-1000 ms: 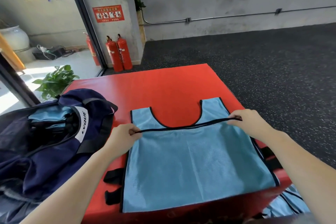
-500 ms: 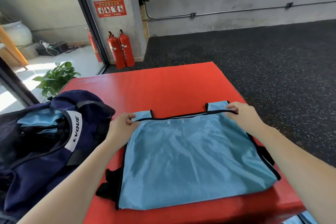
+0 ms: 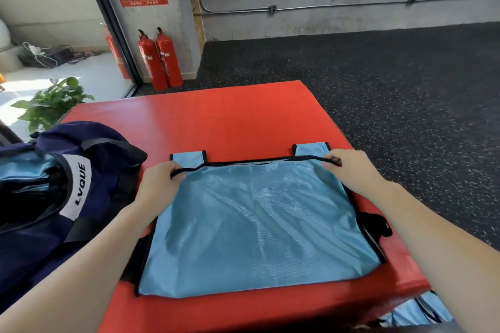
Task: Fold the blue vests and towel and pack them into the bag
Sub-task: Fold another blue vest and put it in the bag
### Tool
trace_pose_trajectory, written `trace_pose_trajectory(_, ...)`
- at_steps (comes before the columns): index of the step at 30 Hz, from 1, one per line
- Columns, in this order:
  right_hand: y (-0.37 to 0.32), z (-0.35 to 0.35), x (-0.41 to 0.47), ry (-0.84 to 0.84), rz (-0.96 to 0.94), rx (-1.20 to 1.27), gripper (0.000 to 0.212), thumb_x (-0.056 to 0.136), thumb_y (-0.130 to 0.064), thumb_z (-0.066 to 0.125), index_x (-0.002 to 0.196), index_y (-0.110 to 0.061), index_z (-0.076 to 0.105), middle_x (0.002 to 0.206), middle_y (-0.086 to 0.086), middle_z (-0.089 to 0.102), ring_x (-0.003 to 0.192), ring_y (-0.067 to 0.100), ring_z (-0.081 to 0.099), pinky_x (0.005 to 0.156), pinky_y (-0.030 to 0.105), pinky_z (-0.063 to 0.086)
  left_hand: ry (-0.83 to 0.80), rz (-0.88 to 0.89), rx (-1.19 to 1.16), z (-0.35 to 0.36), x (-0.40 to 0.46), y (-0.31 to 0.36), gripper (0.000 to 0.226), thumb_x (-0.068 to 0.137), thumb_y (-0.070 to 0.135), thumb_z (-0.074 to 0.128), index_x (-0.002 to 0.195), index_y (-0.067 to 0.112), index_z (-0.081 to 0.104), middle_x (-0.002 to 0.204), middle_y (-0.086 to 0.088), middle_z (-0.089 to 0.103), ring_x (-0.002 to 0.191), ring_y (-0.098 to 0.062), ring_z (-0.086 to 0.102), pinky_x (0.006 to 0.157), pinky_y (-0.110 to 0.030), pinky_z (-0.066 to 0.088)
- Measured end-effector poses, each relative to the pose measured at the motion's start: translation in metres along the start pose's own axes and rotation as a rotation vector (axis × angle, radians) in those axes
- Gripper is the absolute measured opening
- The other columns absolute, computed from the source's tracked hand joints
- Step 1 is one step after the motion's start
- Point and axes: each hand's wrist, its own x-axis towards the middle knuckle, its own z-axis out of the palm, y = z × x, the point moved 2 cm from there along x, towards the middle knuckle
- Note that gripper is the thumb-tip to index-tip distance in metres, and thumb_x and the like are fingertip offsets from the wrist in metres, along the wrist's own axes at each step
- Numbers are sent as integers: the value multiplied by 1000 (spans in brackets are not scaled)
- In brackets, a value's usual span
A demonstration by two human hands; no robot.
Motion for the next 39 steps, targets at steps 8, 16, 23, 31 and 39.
trace_pose_trajectory(8, 1, -15, -13, -14, 43, 86, 11, 89, -38, 72, 80, -33, 72, 79, -10, 72, 83, 11, 67, 84, 37, 51, 27, -60, -137, -11, 4, -1, 4, 95, 26, 65, 94, 24, 68, 80, 13, 64, 73, -6, 58, 64, -20, 42)
trace_pose_trajectory(16, -16, -35, 17, 148, 38, 266, 8, 91, -33, 72, 89, -26, 76, 88, -8, 75, 92, 13, 69, 90, 34, 52, 147, -109, -326, -26, 27, 5, 5, 93, 30, 69, 94, 26, 70, 84, 11, 67, 84, -15, 62, 75, -27, 45)
trace_pose_trajectory(23, -3, 1, 32, 24, 163, 133, 12, 89, -32, 74, 91, -22, 68, 90, -4, 68, 93, 16, 64, 84, 29, 45, 1, -141, -187, -1, 47, -6, 29, 92, 33, 67, 119, 22, 69, 92, 7, 67, 95, -19, 59, 83, -28, 44)
trace_pose_trajectory(31, 5, 7, 29, 104, 161, 110, 13, 96, -31, 64, 88, -21, 68, 87, -8, 67, 89, 14, 60, 77, 28, 37, 87, -147, -138, -7, 42, -7, 10, 98, 30, 60, 98, 21, 64, 81, 5, 62, 71, -17, 56, 60, -28, 39)
trace_pose_trajectory(39, -2, 11, 31, 147, 184, 85, 11, 95, -29, 66, 94, -19, 68, 87, -4, 64, 93, 19, 62, 80, 28, 39, 119, -113, 93, -3, 37, -4, 24, 99, 41, 51, 114, 28, 66, 86, 1, 63, 82, -27, 56, 70, -35, 42)
